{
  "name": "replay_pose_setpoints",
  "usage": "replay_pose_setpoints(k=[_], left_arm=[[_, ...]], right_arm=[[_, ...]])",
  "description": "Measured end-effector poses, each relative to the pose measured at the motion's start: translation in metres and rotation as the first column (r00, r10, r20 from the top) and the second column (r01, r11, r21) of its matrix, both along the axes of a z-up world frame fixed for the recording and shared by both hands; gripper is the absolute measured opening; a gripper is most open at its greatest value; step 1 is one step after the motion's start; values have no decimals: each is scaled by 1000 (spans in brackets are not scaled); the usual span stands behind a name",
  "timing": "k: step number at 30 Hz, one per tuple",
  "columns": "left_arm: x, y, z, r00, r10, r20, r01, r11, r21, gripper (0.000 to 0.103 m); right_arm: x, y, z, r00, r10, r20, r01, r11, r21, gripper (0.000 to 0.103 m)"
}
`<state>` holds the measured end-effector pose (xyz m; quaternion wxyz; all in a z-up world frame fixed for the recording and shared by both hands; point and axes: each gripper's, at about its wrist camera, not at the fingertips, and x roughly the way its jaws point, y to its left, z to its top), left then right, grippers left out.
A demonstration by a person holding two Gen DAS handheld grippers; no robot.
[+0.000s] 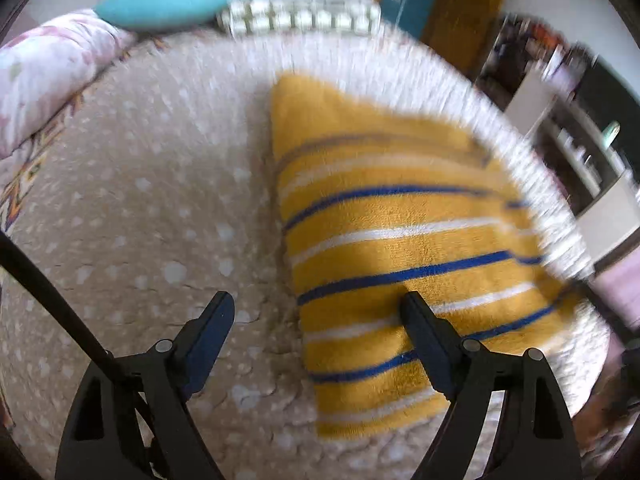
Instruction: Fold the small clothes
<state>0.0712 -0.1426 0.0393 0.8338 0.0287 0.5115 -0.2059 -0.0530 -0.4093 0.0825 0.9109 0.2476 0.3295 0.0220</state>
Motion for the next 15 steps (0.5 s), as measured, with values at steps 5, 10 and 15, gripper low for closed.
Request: replay_pose_setpoints(k=[5,10,15], left_arm=[[-5,19,26,999,-5,35,11,985,-172,85],[17,39,23,999,36,9,-32,968,-248,97],[49,12,-21,974,-158,-165,91,931,-355,97]], right_arm=[[27,-20,7,1000,13,-14,-13,1000,17,71],[88,-34,-14,993,105,-49,-98,987,125,80],[152,-29,-54,977,175,-121,-134,949,284,80]])
